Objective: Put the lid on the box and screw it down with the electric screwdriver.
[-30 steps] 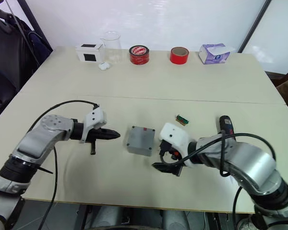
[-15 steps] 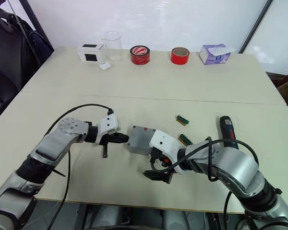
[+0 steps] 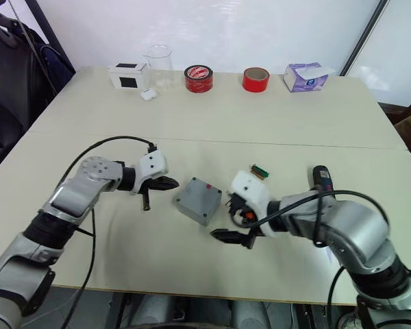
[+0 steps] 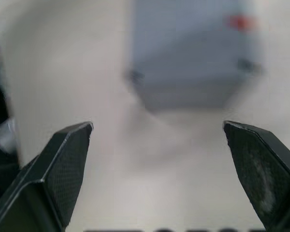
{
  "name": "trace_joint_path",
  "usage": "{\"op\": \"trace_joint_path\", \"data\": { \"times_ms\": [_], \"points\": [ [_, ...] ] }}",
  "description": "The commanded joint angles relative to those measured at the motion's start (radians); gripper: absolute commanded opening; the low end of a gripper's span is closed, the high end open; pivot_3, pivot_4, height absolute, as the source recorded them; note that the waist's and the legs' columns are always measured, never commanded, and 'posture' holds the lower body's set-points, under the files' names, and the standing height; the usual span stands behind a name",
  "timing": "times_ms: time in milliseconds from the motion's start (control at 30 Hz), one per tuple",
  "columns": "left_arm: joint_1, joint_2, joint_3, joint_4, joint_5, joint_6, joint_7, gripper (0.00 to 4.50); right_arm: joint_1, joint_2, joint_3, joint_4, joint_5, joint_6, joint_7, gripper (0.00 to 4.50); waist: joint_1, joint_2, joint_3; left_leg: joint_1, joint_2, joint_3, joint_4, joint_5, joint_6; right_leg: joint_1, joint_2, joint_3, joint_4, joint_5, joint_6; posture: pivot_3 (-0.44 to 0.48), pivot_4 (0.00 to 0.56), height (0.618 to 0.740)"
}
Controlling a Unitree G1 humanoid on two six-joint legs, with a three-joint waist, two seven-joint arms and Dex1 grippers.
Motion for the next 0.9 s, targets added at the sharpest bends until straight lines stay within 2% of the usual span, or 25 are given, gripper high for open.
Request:
{"op": "trace_joint_path", "data": {
  "times_ms": [33, 100, 233, 367, 567, 733, 900],
  "points": [
    [0.063, 0.043, 0.046, -0.125, -0.082, 0.056, -0.062, 0.0, -0.032, -0.044, 0.038, 0.089, -0.099, -0.165, 0.059, 4.46, -0.002, 0.0, 0.0, 0.0, 0.0, 0.0, 0.0, 0.0, 0.0, 0.0, 0.0, 0.0, 0.0, 0.0, 0.0, 0.0, 0.15, 0.74],
    [0.09, 0.056, 0.054, -0.173, -0.115, 0.091, -0.08, 0.0, -0.052, -0.049, 0.084, 0.127, -0.154, -0.252, 0.087, 4.46, -0.005, 0.0, 0.0, 0.0, 0.0, 0.0, 0.0, 0.0, 0.0, 0.0, 0.0, 0.0, 0.0, -0.001, -0.002, 0.0, 0.15, 0.74],
    [0.14, 0.054, 0.011, -0.216, -0.106, 0.125, -0.06, 0.0, -0.113, -0.093, 0.31, 0.244, -0.382, -0.515, 0.221, 4.46, -0.004, 0.0, 0.0, 0.0, 0.0, 0.0, 0.0, 0.0, 0.0, 0.0, 0.0, 0.0, 0.0, -0.001, -0.001, 0.0, 0.15, 0.74],
    [0.14, 0.021, 0.0, -0.253, -0.108, 0.159, -0.022, 0.0, -0.166, -0.059, 0.384, 0.34, -0.468, -0.663, 0.318, 4.46, 0.0, 0.0, 0.0, 0.0, 0.0, 0.001, 0.0, 0.0, 0.0, 0.0, 0.0, 0.0, 0.0, -0.001, -0.001, 0.0, 0.15, 0.74],
    [0.11, -0.028, -0.009, -0.243, -0.088, 0.152, 0.039, 0.0, -0.194, 0.001, 0.4, 0.386, -0.494, -0.689, 0.393, 4.46, 0.004, 0.0, 0.0, 0.0, 0.0, 0.001, 0.0, 0.0, 0.0, 0.0, 0.001, 0.0, 0.0, 0.0, 0.001, 0.0, 0.15, 0.74],
    [0.068, -0.071, -0.023, -0.169, -0.016, 0.095, 0.118, 0.0, -0.154, 0.017, 0.384, 0.318, -0.475, -0.637, 0.403, 4.46, 0.003, 0.0, 0.0, 0.0, -0.001, 0.001, 0.001, 0.0, 0.0, 0.001, 0.001, 0.0, 0.0, 0.0, 0.001, 0.0, 0.15, 0.74],
    [0.063, -0.077, -0.022, -0.146, -0.012, 0.068, 0.111, 0.0, -0.095, 0.052, 0.344, 0.228, -0.448, -0.546, 0.346, 4.46, 0.0, 0.0, 0.0, 0.0, 0.0, 0.001, 0.001, 0.0, 0.0, 0.0, 0.001, -0.001, 0.001, 0.001, 0.001, 0.0, 0.15, 0.74]
  ]
}}
